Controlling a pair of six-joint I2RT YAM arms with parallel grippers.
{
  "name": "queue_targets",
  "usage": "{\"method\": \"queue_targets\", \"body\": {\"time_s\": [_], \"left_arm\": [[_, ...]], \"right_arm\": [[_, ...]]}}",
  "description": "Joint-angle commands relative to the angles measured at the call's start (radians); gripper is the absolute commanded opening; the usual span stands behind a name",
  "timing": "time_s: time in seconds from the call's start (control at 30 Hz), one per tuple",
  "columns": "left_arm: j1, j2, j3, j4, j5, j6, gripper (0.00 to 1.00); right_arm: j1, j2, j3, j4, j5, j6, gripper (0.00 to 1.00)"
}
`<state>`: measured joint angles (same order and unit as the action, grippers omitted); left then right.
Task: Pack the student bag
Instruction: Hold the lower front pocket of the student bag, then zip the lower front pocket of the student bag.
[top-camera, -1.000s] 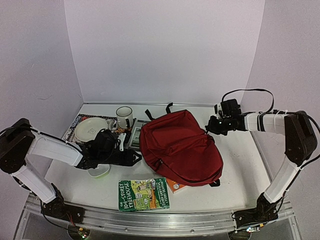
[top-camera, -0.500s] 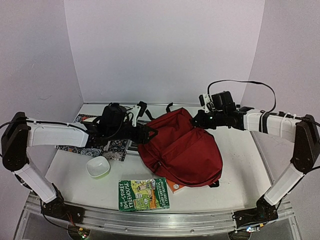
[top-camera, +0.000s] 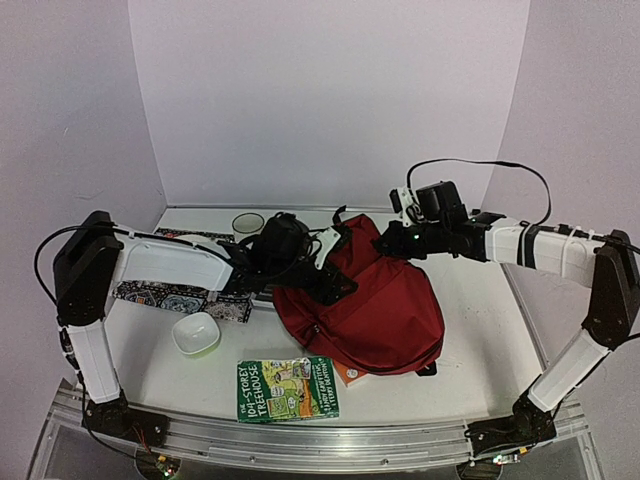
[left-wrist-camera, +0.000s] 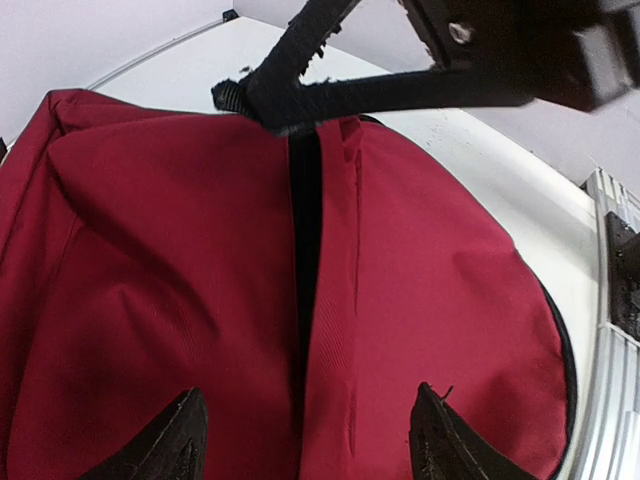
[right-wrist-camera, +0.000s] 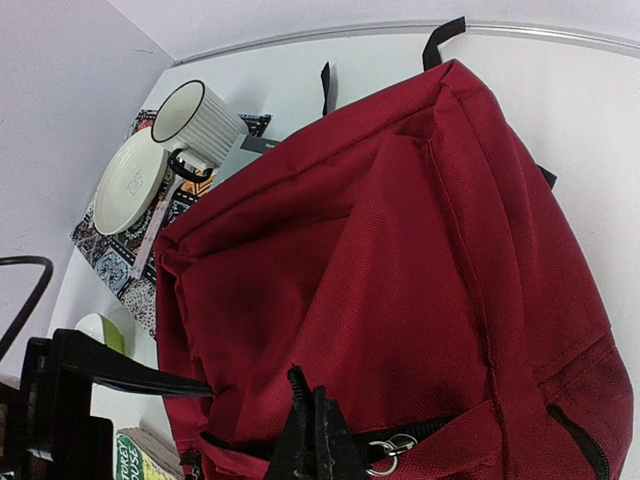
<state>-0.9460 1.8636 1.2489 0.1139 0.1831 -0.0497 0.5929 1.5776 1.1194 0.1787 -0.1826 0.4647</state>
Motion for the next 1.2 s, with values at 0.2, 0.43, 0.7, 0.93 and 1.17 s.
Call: {"method": "queue_targets", "body": {"time_s": [0.2,0.43,0.7,0.93,1.17], "left_arm": [[-0.007,0.151,0.184,0.013,0.025,0.048,0.48],[-0.020,0.145,0.173,0.014,0.066,0.061,0.02],[-0.021,0.038,0.085,0.022,0.067,0.064,0.00],[-0.020,-0.035,0.035,0.041,0.078,0.059,0.00],[-0.020,-0.060,0.020,0.047,0.074,0.059,0.00]], "right_arm": [[0.029,-0.039,0.047,0.010,-0.005,0.000,0.00],[0.027,-0.037,0.062,-0.039,0.103,-0.032,0.00],[-0.101,-0.038,0.062,-0.109,0.233,-0.044,0.00],[-0.232,-0.003,0.034,-0.114,0.209,-0.009,0.00],[-0.324,0.047,0.067,-0.122,0.195,0.008,0.00]]}}
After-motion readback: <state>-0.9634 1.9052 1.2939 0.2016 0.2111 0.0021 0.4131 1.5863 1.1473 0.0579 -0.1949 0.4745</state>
